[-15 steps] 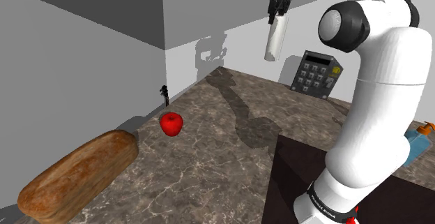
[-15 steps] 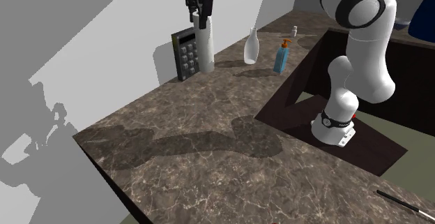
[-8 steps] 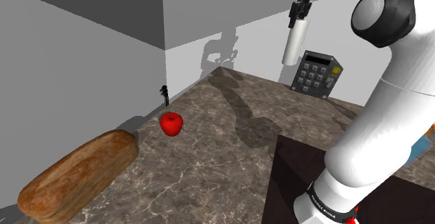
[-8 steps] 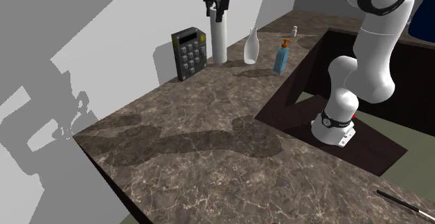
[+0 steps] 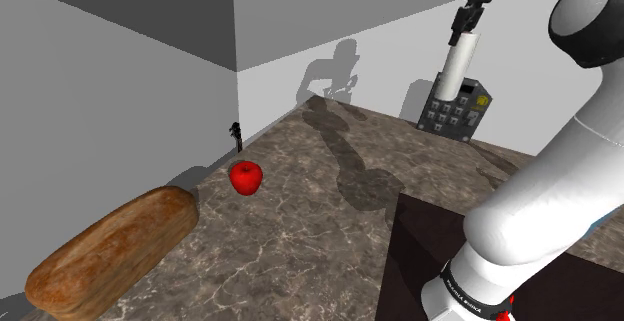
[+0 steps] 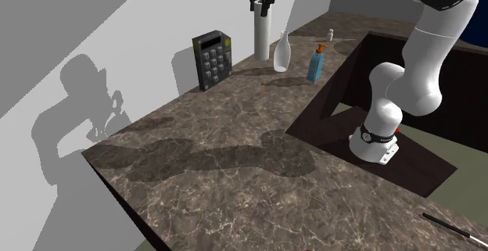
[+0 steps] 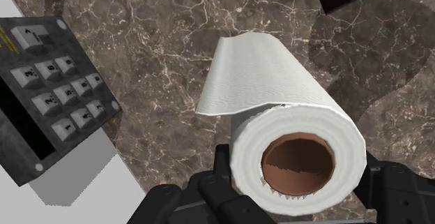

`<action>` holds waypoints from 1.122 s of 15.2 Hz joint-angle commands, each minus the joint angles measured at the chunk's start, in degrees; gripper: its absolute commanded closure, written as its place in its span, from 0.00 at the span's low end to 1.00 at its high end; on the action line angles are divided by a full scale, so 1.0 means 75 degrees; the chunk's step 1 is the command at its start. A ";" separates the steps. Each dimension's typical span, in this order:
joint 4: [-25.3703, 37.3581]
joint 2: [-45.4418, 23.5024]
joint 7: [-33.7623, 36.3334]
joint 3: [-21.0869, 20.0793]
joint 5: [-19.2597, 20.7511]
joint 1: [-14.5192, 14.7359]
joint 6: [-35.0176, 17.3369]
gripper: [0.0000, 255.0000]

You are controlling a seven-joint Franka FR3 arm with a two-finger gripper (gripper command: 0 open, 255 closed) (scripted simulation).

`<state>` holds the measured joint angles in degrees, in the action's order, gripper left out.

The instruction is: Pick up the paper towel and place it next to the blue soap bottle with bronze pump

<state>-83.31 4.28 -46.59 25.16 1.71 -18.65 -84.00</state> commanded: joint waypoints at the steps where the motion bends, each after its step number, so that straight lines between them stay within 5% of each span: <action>1: -0.0231 0.0211 -0.0317 0.0160 0.0079 -0.0143 -0.0041 1.00; 17: -0.0472 0.0676 -0.3175 0.1882 0.0307 -0.1264 0.0038 1.00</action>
<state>-87.19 9.63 -68.51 38.10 4.17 -27.52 -83.79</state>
